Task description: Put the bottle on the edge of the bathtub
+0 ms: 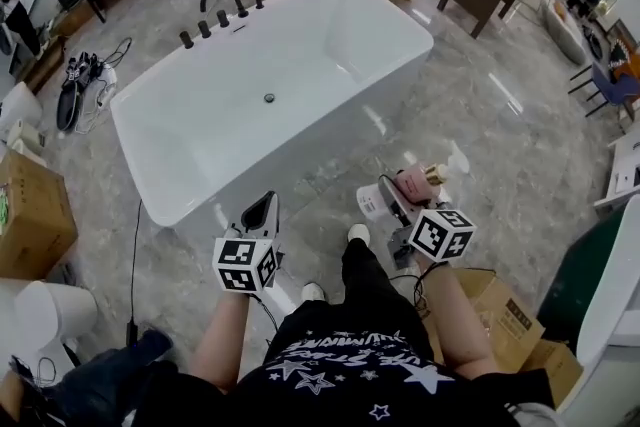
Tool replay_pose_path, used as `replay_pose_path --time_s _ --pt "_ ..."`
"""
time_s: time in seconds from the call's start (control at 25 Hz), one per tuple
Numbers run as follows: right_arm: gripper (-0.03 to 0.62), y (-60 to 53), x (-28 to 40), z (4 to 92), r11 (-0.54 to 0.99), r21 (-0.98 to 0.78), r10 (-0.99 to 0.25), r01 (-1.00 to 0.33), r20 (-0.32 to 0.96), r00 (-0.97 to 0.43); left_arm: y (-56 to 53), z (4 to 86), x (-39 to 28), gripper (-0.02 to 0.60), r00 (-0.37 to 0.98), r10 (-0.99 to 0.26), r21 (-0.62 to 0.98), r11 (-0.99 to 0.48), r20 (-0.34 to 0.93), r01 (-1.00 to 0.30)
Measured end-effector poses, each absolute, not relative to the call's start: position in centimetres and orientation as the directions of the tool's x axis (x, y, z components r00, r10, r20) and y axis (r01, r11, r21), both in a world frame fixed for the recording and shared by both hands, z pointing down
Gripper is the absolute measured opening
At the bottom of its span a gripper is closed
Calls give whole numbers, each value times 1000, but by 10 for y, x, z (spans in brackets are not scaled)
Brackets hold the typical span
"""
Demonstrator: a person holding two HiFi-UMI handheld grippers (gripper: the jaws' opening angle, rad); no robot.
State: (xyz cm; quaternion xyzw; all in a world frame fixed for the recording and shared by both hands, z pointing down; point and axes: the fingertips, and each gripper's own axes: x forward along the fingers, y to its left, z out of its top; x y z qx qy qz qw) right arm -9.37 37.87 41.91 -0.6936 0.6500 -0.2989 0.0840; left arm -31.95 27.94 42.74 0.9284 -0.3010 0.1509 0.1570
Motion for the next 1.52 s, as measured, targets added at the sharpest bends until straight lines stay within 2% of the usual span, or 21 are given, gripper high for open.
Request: replay_pose_path --time_s 0.24,0.64,0.84,1.32,1.52 --pt "233 313 -42 433 -69 -523 -949 -850 296 -105 228 430 -287 15 711 -572 169 -718 410 -675" --pt "233 200 83 416 54 -520 -943 -853 254 -214 132 399 -179 15 626 -684 151 -620 375 -769" --pt "233 173 125 425 51 -538 -936 -841 268 -228 104 408 -141 15 602 -698 155 -595 387 -789" --pt "233 89 163 450 45 -535 -907 -843 331 -259 27 426 -113 15 567 -704 155 -560 429 -813" --pt "233 42 186 465 42 -534 -898 -844 350 -266 -24 455 -79 15 574 -683 181 -560 452 -809"
